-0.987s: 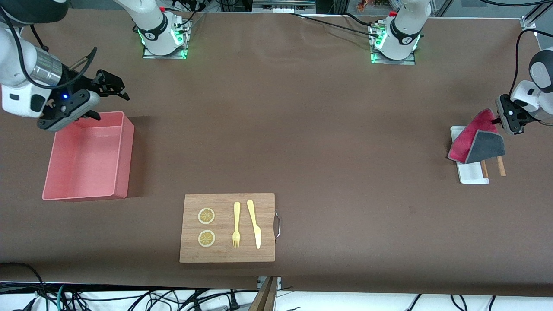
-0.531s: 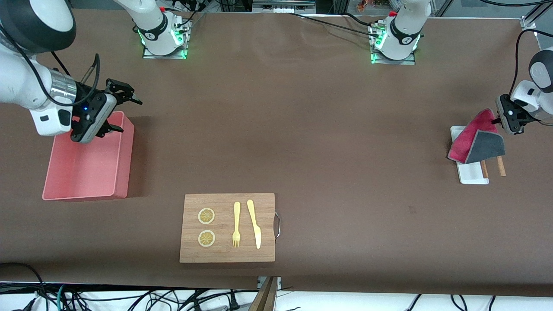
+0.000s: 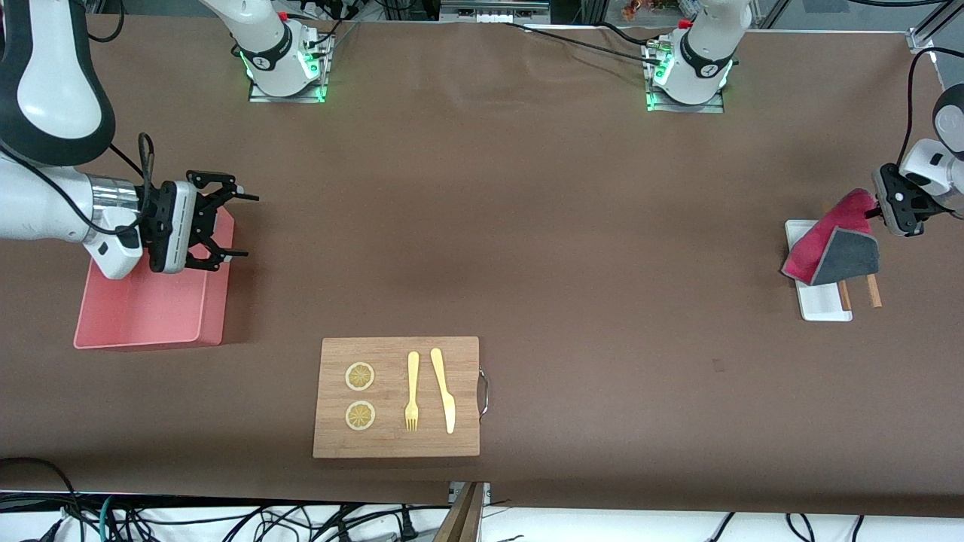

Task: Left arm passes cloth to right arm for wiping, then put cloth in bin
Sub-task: 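Carry the cloth toward the right gripper while the right gripper reaches in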

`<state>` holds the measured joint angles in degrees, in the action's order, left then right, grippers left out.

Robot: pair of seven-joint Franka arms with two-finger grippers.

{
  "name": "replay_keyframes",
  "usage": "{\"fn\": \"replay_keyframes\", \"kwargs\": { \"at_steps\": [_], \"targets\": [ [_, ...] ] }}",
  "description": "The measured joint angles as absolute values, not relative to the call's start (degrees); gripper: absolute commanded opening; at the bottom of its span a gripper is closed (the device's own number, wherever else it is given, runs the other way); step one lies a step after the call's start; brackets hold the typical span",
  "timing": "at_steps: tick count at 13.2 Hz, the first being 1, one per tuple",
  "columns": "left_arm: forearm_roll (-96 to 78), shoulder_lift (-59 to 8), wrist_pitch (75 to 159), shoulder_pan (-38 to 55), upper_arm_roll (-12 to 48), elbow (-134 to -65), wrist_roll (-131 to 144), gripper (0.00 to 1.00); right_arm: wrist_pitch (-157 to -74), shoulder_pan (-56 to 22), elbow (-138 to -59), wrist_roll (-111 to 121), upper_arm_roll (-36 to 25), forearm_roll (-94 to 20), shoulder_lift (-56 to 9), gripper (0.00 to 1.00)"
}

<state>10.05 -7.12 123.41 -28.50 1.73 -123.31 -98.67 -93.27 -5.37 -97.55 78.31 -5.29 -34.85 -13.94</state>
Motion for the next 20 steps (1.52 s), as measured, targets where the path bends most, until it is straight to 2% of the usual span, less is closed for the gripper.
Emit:
{"fn": "replay_keyframes", "kwargs": {
  "at_steps": [3, 8, 11, 15, 20],
  "targets": [
    [10.1, -7.0, 122.1, -28.0, 2.2, -120.6, -98.7, 0.00, -90.3, -5.4, -97.9, 85.2, -5.2, -39.4, -15.4, 1.00],
    [10.0, -6.5, 111.5, -23.8, 5.2, -110.2, -95.2, 0.00, -90.3, -5.2, -101.9, 95.5, -5.3, -45.9, -17.1, 1.00],
    [9.3, -6.4, 107.7, -17.3, 6.0, -105.9, -87.4, 0.00, -90.3, -5.1, -104.1, 102.9, -5.3, -51.2, -18.5, 1.00],
    [-1.2, -6.5, 102.2, -7.8, 6.7, -102.6, -67.0, 0.00, -89.8, -5.1, -106.6, 109.3, -5.0, -56.6, -20.3, 1.00],
    [-12.0, -9.4, 96.7, 2.7, 9.2, -94.5, -37.0, 0.00, -90.0, -5.7, -109.8, 113.2, -0.8, -66.4, -20.8, 1.00]
  ]
}}
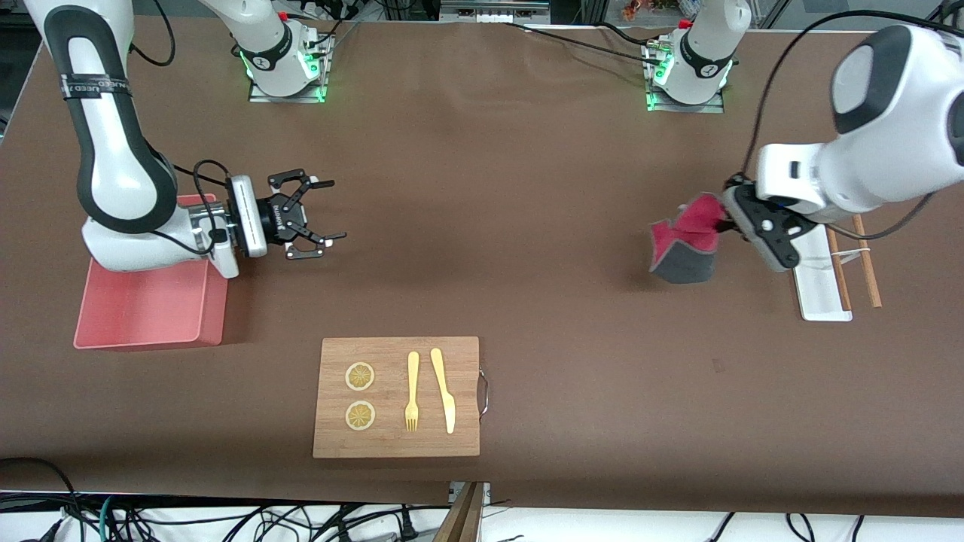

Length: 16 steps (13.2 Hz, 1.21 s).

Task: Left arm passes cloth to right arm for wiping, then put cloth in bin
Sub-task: 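Carry the cloth toward the right gripper while the right gripper reaches in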

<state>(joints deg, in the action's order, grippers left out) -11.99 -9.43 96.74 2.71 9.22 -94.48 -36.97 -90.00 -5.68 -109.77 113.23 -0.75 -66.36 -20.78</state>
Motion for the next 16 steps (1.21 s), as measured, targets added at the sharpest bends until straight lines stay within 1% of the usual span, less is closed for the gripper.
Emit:
{"fn": "replay_keyframes", "kwargs": {
  "at_steps": [4, 9, 12, 14, 16],
  "targets": [
    [-17.2, -14.1, 96.7, 12.8, 9.4, -87.3, -13.3, 0.00, -92.7, -7.0, -112.3, 118.0, 1.0, -76.5, -21.1, 1.00],
    [-22.6, -19.6, 97.8, 22.2, 9.4, -77.6, 10.2, 0.00, -99.7, -12.1, -112.4, 119.3, 2.3, -86.6, -21.4, 1.00],
    [-22.6, -23.3, 103.3, 28.4, 9.4, -71.8, 24.6, 0.00, -103.2, -15.7, -112.4, 119.7, 2.5, -91.5, -21.5, 1.00],
    [-22.6, -24.9, 108.5, 31.3, 9.4, -70.5, 32.8, 0.00, -105.2, -17.8, -112.4, 119.8, 2.5, -94.7, -21.5, 1.00],
    [-22.6, -25.9, 112.0, 32.5, 9.4, -70.2, 38.8, 0.00, -107.1, -19.6, -112.4, 120.2, 2.6, -97.4, -21.5, 1.00]
  ]
}}
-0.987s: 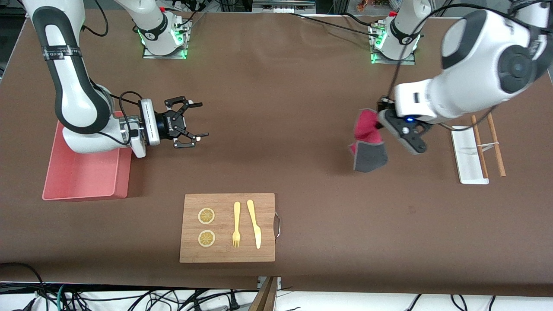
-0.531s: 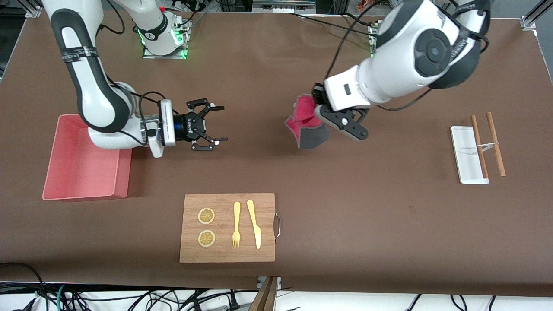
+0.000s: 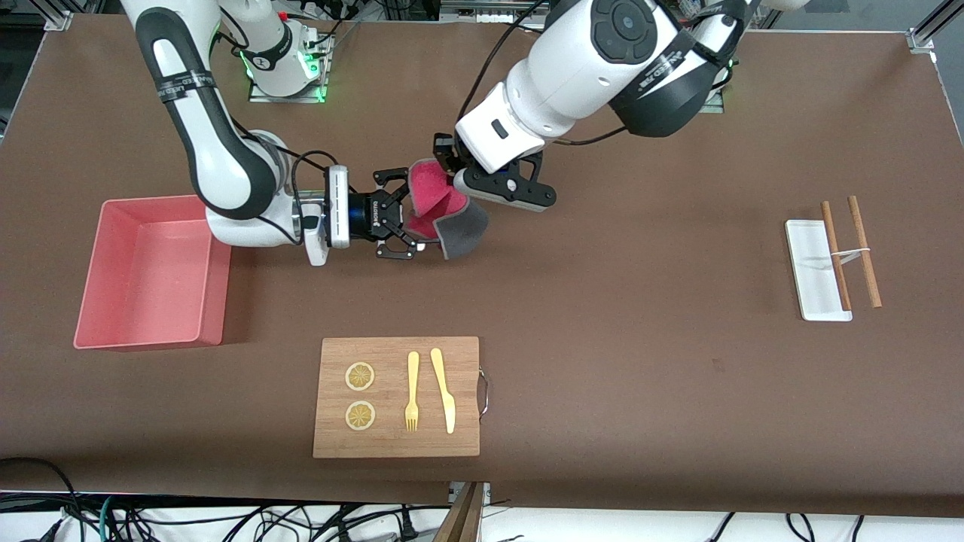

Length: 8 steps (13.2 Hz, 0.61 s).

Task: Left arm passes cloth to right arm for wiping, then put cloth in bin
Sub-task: 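Carry the cloth toward the right gripper while the right gripper reaches in, then grasp the cloth with the right gripper and release the left gripper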

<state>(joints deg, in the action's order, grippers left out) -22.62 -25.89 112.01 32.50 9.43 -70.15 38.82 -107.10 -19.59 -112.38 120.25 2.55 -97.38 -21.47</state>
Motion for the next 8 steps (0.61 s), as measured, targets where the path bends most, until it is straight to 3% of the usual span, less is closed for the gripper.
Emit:
{"fn": "replay_keyframes", "kwargs": {
  "at_steps": [1, 2, 3, 4, 5, 8],
  "targets": [
    [-22.6, -26.1, 113.2, 32.8, 9.4, -70.1, 40.6, 0.00, -108.0, -20.2, -112.4, 120.4, 2.6, -98.3, -21.5, 0.96],
    [-22.6, -26.3, 113.8, 33.0, 9.4, -70.0, 41.6, 0.00, -108.6, -20.6, -112.4, 120.9, 2.6, -98.9, -21.5, 0.79],
    [-22.6, -26.3, 113.9, 33.0, 9.4, -69.9, 42.0, 0.00, -108.8, -20.7, -112.4, 122.1, 2.6, -99.5, -21.5, 0.41],
    [-22.6, -26.3, 113.9, 33.0, 9.3, -69.8, 42.1, 0.00, -108.9, -20.7, -112.4, 123.4, 2.6, -100.0, -21.5, 0.12],
    [-22.6, -26.3, 113.9, 33.0, 9.3, -69.8, 42.2, 0.00, -108.9, -20.7, -112.4, 124.2, 2.6, -100.4, -21.5, 0.00],
    [-22.6, -26.3, 113.9, 33.0, 9.2, -69.7, 42.3, 0.00, -109.0, -20.7, -112.4, 124.9, 2.5, -102.0, -21.5, 0.00]
  ]
}}
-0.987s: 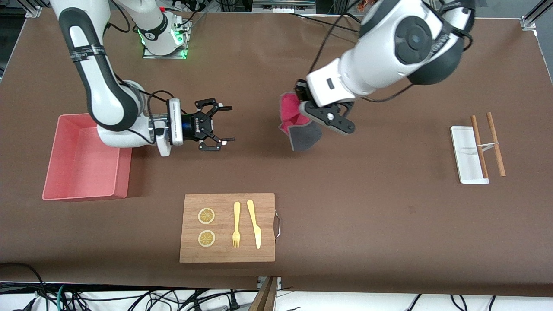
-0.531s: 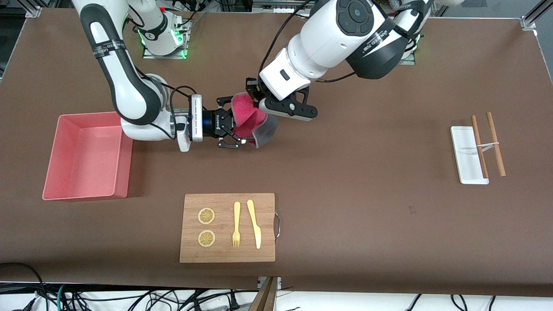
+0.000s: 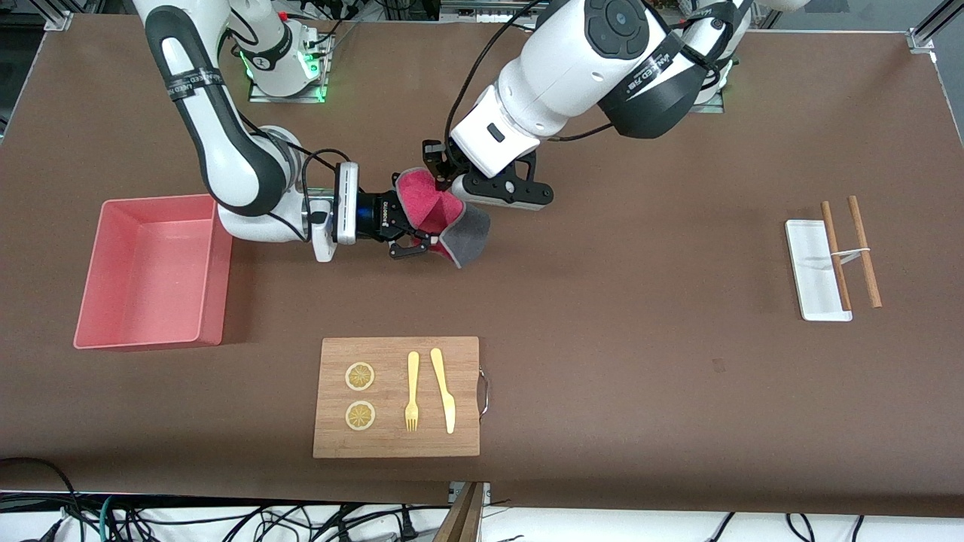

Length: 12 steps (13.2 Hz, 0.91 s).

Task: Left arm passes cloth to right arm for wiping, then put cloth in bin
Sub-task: 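Grasp the cloth with the right gripper and release the left gripper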

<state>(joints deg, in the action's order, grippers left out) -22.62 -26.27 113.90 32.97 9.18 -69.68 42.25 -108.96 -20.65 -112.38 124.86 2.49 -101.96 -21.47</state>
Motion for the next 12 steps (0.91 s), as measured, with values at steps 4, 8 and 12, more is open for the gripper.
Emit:
{"fn": "replay_keyframes", "kwargs": {
  "at_steps": [4, 8, 12],
  "targets": [
    [-22.6, -26.3, 113.9, 33.0, 9.0, -69.4, 42.3, 0.53, -109.0, -20.3, -112.2, 124.9, 1.9, -102.4, -21.5, 0.00],
    [-22.6, -26.3, 113.8, 32.8, 8.6, -69.2, 42.3, 1.00, -109.0, -19.3, -111.4, 125.3, 0.7, -101.7, -21.4, 0.00],
    [-22.2, -26.1, 110.4, 32.7, 7.3, -68.6, 42.3, 1.00, -109.0, -17.4, -110.8, 125.2, -1.9, -95.7, -20.3, 0.00]
  ]
}}
